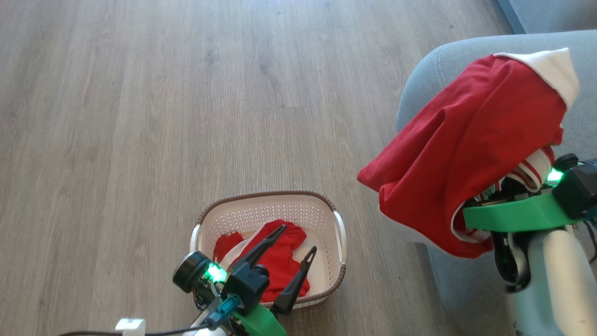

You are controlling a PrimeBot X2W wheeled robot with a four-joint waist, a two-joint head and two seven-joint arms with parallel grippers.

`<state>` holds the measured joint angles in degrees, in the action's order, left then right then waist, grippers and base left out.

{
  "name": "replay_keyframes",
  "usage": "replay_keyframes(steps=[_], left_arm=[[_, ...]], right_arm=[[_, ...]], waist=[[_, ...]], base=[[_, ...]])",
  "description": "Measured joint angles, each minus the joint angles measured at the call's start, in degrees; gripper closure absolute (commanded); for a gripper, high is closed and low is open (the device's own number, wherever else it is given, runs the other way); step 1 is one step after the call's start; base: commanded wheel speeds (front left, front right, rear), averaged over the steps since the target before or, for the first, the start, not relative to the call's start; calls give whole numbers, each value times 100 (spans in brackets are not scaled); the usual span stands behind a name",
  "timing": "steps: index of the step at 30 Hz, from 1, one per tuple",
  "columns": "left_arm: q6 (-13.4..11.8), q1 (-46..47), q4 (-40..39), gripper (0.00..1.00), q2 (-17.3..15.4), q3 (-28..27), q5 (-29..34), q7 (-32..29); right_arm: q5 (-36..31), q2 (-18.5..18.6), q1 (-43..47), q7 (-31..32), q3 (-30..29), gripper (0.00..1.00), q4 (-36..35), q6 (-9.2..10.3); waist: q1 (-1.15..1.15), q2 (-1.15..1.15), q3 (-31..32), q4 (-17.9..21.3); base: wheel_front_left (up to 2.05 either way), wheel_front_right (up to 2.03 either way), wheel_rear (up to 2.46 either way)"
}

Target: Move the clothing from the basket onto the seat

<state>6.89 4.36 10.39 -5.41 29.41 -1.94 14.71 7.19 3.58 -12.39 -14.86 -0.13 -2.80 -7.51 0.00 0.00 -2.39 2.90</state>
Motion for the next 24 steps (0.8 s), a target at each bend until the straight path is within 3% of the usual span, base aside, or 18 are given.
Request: replay_keyframes(steps=[11,24], left_arm=[[7,-1,24,0,31,-171,0,0],[51,11,136,0,31,-171,49,0]], right_arm=[[-30,0,-27,0,-102,100,-1,0],[-65,-1,-143,0,-300,100,-44,0]], waist=[[0,0,-35,224],[0,0,-157,1046]], base=[[0,0,0],[0,0,0]])
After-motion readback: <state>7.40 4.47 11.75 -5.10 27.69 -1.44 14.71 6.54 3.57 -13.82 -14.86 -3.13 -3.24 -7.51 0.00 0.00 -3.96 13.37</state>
